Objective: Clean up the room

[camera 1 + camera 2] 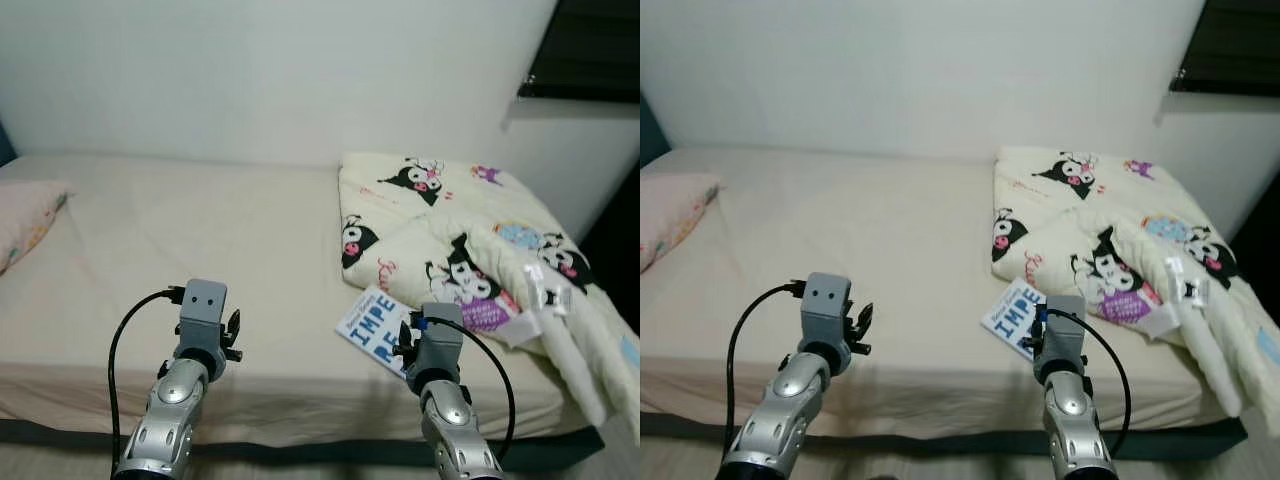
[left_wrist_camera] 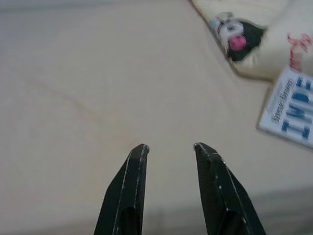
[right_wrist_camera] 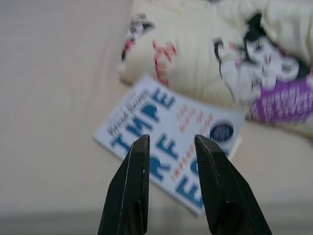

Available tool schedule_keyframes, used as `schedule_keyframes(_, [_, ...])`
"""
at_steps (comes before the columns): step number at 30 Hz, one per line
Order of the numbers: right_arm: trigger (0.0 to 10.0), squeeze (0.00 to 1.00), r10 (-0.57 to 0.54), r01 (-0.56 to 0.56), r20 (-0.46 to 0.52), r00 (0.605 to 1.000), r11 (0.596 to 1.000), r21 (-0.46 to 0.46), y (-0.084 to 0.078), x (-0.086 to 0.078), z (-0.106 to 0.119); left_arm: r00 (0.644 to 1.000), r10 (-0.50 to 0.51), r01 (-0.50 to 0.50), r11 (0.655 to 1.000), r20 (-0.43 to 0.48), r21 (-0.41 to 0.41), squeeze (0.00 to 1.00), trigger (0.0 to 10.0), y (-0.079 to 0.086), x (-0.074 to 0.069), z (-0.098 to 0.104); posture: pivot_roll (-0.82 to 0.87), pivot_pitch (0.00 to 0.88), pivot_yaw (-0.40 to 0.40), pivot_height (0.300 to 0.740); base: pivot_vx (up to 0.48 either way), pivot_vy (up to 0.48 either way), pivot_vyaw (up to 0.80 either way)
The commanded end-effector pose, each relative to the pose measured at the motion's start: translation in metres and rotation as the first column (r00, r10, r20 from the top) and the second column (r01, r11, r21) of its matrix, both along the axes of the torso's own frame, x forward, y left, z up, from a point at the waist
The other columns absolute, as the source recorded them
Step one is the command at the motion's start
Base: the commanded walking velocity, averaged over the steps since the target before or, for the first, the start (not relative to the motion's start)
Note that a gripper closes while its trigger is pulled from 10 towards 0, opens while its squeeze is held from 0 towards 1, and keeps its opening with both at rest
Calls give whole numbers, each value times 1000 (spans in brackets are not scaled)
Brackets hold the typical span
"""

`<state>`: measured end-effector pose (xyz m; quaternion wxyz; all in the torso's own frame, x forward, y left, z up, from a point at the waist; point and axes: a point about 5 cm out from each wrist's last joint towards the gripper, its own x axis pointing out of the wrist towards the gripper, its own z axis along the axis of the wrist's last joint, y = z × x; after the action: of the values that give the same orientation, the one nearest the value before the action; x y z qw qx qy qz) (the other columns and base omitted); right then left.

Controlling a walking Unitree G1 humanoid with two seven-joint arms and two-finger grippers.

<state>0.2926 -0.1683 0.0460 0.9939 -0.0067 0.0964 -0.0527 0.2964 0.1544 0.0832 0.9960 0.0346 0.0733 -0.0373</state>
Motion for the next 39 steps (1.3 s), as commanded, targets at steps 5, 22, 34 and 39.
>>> schedule_keyframes(5, [10000,0,-15,16,-21,1000,1000,13,-2,-3,-5,1000,-14,14,1000,2,-8,0,10000,-5,1,1,74,0,-49,591,0,0,0])
schedule_keyframes(22, [10000,0,-18,18,-8,1000,1000,-5,-6,16,5,1000,-11,11,1000,6,-6,0,10000,-3,1,3,84,46,-46,562,0,0,0])
schedule_keyframes(34, [10000,1000,-116,117,-15,993,970,216,-20,37,14,999,-13,14,1000,33,-7,0,10000,6,-8,7,108,98,-56,562,0,0,0])
schedule_keyframes(39, [10000,1000,-156,157,-29,987,932,326,-24,42,14,999,-19,19,1000,45,-3,0,10000,12,-13,9,126,112,-57,562,0,0,0])
